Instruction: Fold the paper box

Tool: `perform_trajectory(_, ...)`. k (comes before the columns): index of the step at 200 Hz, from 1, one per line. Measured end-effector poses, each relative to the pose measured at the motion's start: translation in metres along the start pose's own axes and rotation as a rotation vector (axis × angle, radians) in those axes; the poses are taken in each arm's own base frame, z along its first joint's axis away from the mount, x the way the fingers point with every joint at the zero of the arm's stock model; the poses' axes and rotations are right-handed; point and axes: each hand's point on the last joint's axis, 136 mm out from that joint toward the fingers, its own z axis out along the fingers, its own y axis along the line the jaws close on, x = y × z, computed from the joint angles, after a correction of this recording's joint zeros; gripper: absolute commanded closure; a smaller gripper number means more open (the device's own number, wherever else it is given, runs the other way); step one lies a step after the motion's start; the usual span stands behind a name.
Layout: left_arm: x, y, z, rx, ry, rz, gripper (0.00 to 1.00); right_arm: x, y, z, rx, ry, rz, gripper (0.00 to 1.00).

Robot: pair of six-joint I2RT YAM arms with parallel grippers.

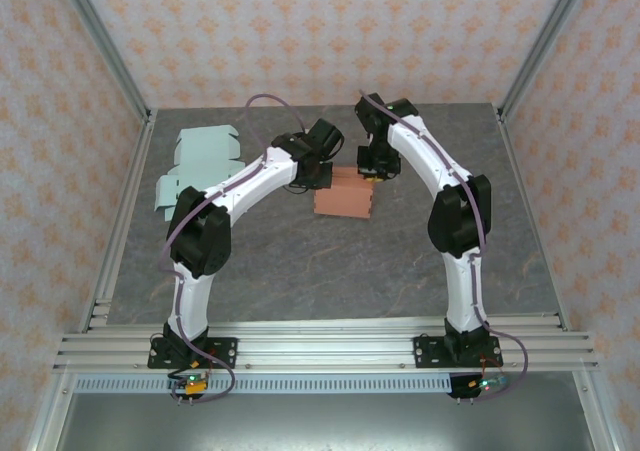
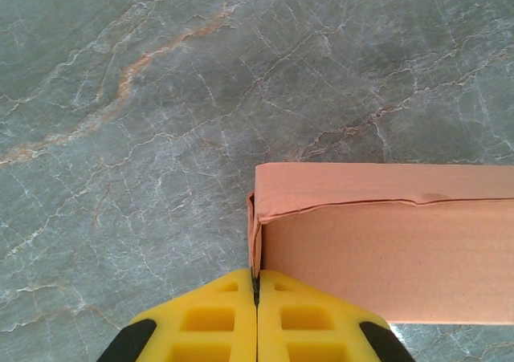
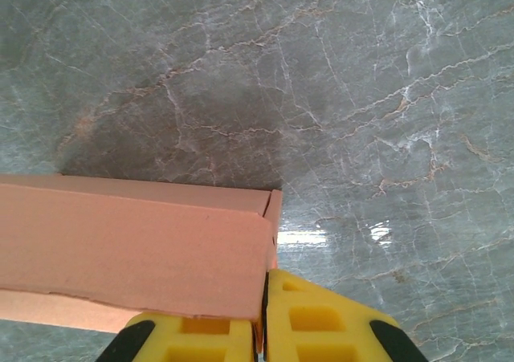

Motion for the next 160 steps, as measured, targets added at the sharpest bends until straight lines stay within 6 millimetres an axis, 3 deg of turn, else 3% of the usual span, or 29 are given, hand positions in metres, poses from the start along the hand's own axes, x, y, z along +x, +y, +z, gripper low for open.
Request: perform_trajectory(160, -0.0025, 0.0027, 0.0006, -0.011, -0.023, -0.010, 0.94, -0.0020, 0.0030, 0.0019, -0.041, 0.023, 0.053, 0.91)
